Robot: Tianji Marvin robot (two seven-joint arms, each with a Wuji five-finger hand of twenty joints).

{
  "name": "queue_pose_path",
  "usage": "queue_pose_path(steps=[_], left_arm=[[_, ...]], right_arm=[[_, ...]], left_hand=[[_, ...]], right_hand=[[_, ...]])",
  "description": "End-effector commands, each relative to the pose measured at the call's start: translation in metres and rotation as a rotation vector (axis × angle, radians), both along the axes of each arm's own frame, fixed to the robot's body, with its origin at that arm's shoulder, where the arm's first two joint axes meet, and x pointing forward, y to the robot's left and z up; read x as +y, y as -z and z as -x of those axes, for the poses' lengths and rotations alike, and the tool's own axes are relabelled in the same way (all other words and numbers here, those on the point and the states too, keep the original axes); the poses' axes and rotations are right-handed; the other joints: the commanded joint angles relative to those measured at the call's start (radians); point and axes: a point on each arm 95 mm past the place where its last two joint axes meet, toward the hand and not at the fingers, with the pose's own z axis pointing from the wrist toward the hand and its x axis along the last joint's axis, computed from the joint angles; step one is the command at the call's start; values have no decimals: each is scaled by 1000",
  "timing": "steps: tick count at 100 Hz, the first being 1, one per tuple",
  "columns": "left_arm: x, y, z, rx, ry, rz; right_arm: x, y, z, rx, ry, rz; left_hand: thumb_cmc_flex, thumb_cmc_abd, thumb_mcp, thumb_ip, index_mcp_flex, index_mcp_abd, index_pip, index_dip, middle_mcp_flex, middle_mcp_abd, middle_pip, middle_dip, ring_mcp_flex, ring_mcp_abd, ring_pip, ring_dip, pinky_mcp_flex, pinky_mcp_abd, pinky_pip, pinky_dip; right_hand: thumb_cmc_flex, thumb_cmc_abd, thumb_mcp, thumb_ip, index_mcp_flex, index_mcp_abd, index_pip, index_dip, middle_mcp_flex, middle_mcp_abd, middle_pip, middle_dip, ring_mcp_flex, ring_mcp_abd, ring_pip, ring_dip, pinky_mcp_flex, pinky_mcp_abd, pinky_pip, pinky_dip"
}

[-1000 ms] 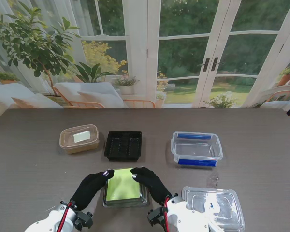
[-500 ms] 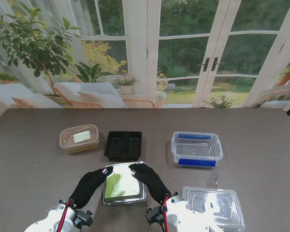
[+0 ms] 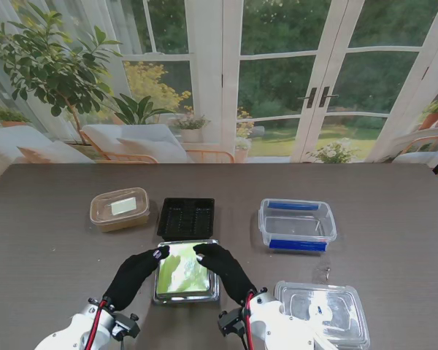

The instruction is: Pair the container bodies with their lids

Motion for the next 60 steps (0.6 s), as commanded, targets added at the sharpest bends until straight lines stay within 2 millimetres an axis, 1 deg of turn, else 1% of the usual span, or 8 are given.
queue_pose_path(steps=[1,39,60], left_arm=[[-14,-8,0,-26,50,28],[-11,-11,-19,-48,50,29],[-11,-15,-34,-78,64,17]], right_arm=[[18,-11,4,-11,-49,-36],[22,-19,-14,-39,-37,-11],[23,-22,-21,-51,-33,1]], left_hand=[[-2,37,-26,26,10,6,-5,-3,22,-15,3,9,95,-55,180,56,90,-64,147,58],[0,35,-26,26,9,6,-6,-3,20,-16,2,8,94,-59,179,55,89,-68,146,56],[2,34,-25,26,16,5,-3,-2,24,-14,4,9,97,-59,180,55,92,-67,146,54]], right_hand=[[6,-4,-5,-30,22,4,-9,-9,-5,7,-2,2,110,-70,197,74,304,-66,14,59],[7,-6,-4,-30,26,4,-11,-9,-2,8,-3,2,115,-68,197,75,306,-65,12,64],[8,-6,-3,-30,27,4,-11,-8,-1,8,-3,2,117,-69,198,75,308,-65,11,66]])
